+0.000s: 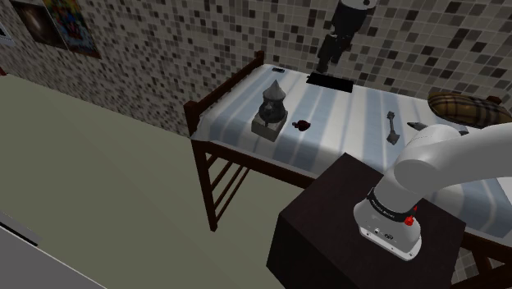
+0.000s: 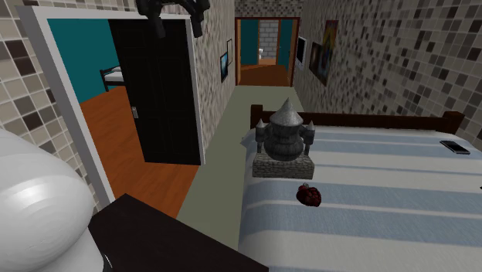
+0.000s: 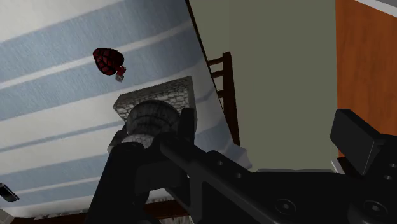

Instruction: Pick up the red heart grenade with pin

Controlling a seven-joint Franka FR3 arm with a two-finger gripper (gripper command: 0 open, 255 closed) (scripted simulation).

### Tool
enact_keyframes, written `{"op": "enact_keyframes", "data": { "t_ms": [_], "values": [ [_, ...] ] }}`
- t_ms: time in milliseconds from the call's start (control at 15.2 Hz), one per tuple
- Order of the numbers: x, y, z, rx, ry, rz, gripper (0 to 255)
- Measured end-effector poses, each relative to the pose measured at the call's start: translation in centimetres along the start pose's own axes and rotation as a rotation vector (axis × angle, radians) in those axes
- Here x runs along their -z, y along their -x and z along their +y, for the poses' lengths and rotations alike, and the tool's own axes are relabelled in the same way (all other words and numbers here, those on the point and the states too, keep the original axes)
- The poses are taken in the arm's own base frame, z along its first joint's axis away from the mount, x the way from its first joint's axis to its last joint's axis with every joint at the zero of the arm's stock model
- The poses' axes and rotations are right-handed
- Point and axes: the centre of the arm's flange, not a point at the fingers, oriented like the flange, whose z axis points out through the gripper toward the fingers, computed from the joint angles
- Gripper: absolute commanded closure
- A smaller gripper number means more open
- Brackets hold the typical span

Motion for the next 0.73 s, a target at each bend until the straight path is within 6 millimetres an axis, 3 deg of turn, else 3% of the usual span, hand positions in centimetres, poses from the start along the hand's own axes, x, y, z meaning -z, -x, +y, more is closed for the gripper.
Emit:
{"op": "enact_keyframes", "data": {
  "t_ms": [132,330,726],
  "values": [
    [-0.4,0.0,0.4,0.006,-0.002,0.0,0],
    [-2.6,0.2,2.8,0.037,-0.017,0.002,0],
    [-9.1,0.1,8.3,0.113,-0.048,0.008,0]
  ]
}}
